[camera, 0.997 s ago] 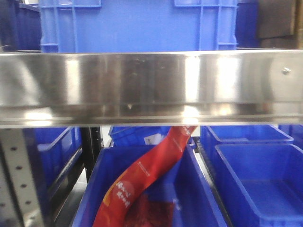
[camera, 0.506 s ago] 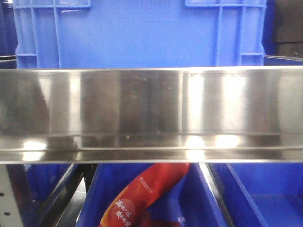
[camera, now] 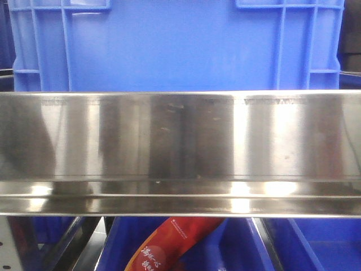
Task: Grab block from conveyor and place in blue bin
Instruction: 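Move both grippers with blocks over an open blue bin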
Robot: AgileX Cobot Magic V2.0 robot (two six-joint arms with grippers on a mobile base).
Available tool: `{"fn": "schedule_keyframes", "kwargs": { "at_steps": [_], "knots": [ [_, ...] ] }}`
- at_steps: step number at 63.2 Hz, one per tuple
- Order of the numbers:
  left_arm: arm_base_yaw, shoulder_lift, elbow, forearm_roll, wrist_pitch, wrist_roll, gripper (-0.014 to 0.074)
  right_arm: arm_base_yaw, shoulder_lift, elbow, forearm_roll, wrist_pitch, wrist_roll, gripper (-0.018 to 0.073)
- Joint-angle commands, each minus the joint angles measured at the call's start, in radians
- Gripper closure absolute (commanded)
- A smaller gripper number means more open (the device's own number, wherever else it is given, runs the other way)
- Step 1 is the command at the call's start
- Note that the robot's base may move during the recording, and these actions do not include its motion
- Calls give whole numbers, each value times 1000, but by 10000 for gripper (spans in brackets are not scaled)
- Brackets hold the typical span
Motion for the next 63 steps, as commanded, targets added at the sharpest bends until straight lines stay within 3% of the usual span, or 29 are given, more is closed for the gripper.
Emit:
{"fn": "schedule_keyframes", "kwargs": {
  "at_steps": [1, 14, 41, 54, 63],
  "knots": [
    [5, -4, 1, -6, -15, -2, 708, 2, 0, -2, 3, -21, -4, 713],
    [5, -4, 1, -6, -86, -2, 708, 2, 0, -2, 3, -26, -4, 713],
    [5, -4, 1, -6, -81, -2, 708, 2, 0, -2, 3, -24, -4, 713],
    [5, -4, -9, -106, -48, -2, 708, 2, 0, -2, 5, -24, -4, 713],
    [5, -2, -67, -106, 60, -2, 708, 2, 0, -2, 5, -25, -4, 713]
  ]
}}
